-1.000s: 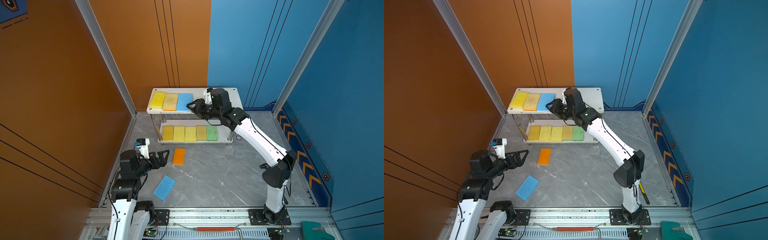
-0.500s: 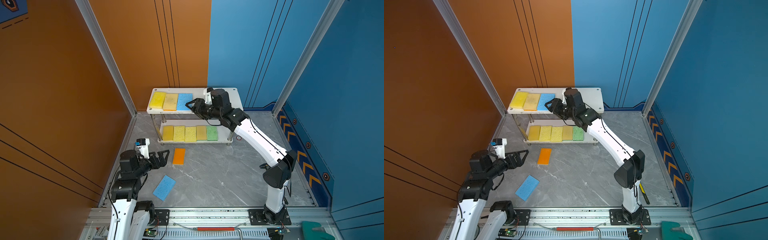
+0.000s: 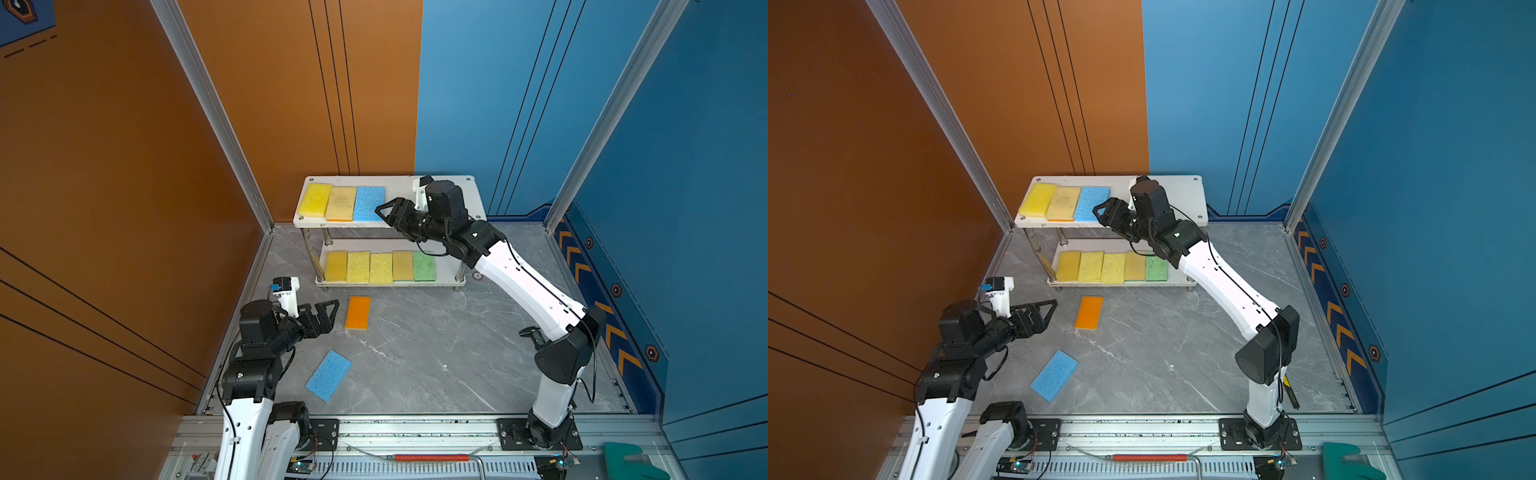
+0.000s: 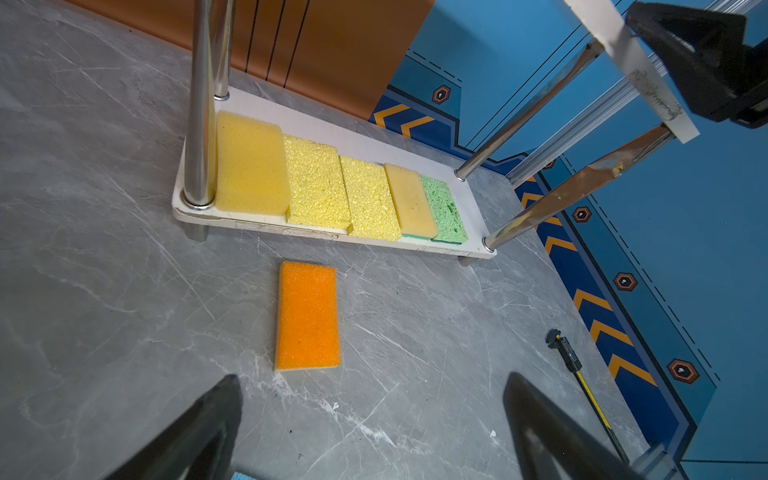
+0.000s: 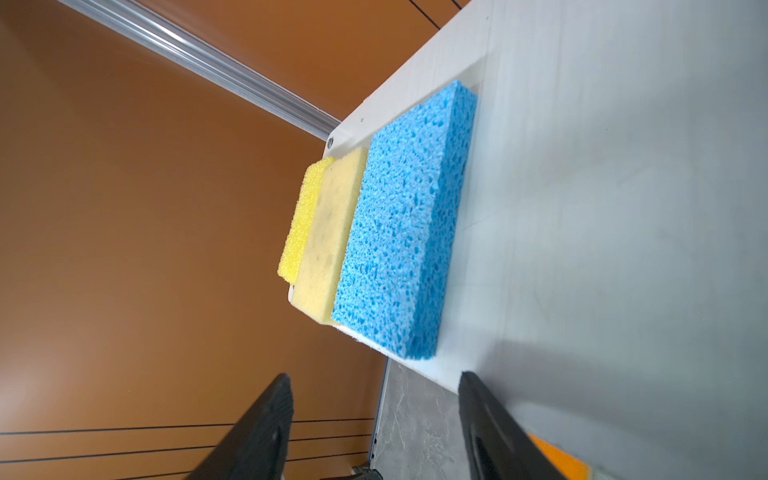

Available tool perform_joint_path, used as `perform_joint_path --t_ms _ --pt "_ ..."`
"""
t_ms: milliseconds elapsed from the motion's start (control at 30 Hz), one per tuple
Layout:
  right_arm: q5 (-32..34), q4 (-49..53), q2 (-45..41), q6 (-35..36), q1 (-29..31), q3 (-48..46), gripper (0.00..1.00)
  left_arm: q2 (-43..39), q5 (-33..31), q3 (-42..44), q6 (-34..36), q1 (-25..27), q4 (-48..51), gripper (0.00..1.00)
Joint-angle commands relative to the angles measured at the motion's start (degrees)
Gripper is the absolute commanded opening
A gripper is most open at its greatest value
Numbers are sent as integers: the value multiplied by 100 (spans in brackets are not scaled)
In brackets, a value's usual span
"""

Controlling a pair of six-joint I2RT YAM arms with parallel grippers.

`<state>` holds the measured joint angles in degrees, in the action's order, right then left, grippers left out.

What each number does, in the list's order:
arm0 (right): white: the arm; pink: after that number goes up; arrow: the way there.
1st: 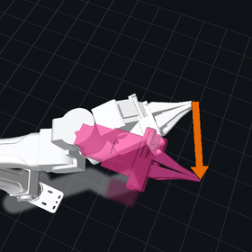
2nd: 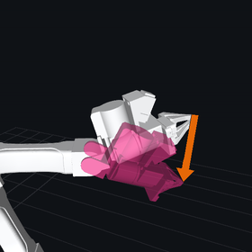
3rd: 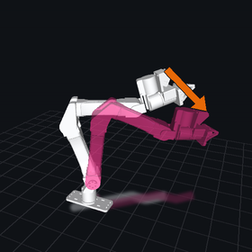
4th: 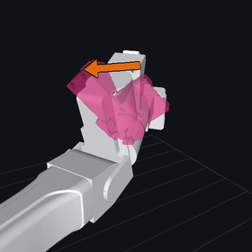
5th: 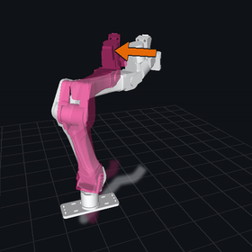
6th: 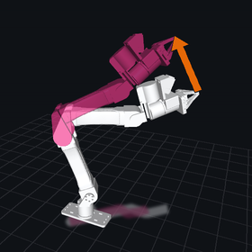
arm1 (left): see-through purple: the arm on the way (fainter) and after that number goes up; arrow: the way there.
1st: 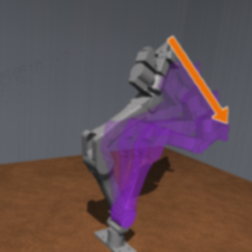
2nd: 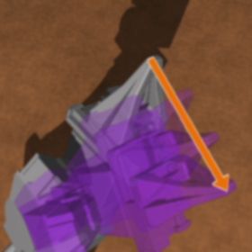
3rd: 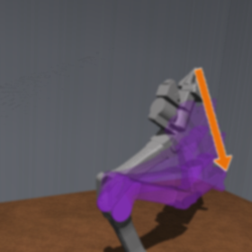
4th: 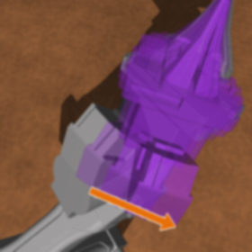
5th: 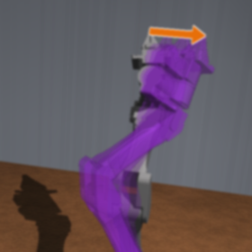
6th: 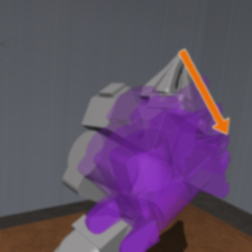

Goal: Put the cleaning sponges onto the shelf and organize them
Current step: 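Lower the blue sponge beside the pale yellow sponge and open the right gripper, then grasp the orange sponge on the table with the left gripper while the right withdraws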

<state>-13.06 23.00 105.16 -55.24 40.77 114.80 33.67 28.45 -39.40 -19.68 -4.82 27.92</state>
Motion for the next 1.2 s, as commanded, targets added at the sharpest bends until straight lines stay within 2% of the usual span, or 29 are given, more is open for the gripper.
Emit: perform_joint_path --t_ms 0,167,200,333,367,467,533,667,867,1167 --pt "132 32 -388 372 254 -394 69 -28 -49 97 105 -24 50 98" --pt "398 -96 -1098 954 594 -1146 70 -5 -28 99 103 -21 42 98" --pt "438 -98 -1241 1066 647 -1430 73 9 -32 99 97 -24 48 98" --pt "580 -125 -1934 1440 799 -2382 74 100 35 108 105 -19 49 98" --pt "621 -135 -2115 1479 824 -2645 78 151 76 99 110 -10 47 98" --pt "695 -208 -2582 1573 827 -3409 79 438 182 73 122 71 75 98" --pt "784 -211 -2831 1609 818 -3845 80 757 72 3 151 202 237 98" --pt "789 -216 -3206 1657 740 -4633 89 1570 -18 -186 263 567 544 98" --pt "380 -284 -3077 1693 666 -5233 90 2757 -644 -632 371 1206 986 100" --pt "65 -752 -2857 1630 714 -5514 91 4694 -1312 -1643 670 1588 1260 84"
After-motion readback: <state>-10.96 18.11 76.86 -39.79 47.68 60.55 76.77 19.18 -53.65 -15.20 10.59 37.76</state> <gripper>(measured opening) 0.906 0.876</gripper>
